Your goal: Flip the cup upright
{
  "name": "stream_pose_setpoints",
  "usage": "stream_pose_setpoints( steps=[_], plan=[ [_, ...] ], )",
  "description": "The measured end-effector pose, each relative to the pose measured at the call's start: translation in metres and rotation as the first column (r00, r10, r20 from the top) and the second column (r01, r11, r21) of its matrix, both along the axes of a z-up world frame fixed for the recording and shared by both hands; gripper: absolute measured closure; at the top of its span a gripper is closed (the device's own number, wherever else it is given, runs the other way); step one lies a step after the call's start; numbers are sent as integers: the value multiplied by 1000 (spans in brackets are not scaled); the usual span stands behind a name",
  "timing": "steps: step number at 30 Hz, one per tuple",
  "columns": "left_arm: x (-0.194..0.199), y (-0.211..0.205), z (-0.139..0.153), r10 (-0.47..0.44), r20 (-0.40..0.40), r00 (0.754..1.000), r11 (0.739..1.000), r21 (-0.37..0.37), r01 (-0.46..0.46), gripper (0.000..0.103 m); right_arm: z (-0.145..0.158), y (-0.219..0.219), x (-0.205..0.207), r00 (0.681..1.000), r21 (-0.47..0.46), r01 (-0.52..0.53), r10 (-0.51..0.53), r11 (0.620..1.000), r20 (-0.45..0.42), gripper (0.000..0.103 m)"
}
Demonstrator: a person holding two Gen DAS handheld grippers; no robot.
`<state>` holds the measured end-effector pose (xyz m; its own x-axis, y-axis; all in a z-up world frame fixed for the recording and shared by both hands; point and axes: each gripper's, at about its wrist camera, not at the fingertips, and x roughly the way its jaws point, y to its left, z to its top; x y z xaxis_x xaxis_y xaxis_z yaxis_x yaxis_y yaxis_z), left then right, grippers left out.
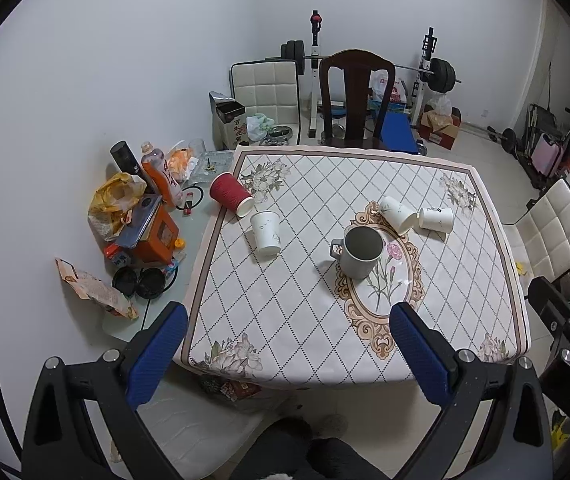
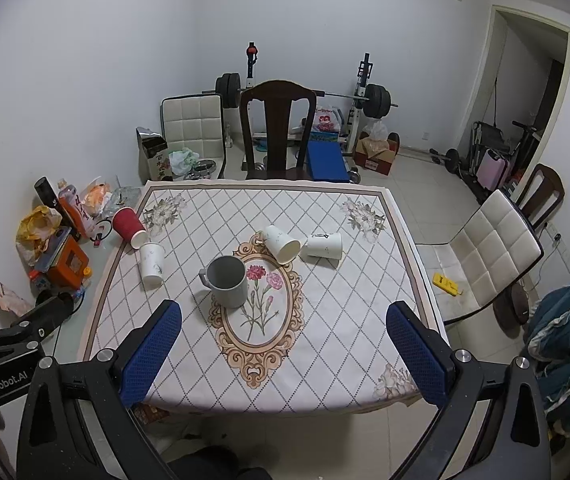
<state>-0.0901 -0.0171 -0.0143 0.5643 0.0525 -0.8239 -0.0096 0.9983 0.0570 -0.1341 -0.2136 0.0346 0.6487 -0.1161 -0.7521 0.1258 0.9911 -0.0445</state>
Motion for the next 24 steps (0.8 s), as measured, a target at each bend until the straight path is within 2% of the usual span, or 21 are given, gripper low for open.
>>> stream_pose_setpoints(
  steps=[24],
  plan=[
    [3, -2, 0, 12, 6, 1000, 1000, -2, -12, 0, -4, 2, 0, 1000, 12, -13, 13, 1000, -6, 0]
  ],
)
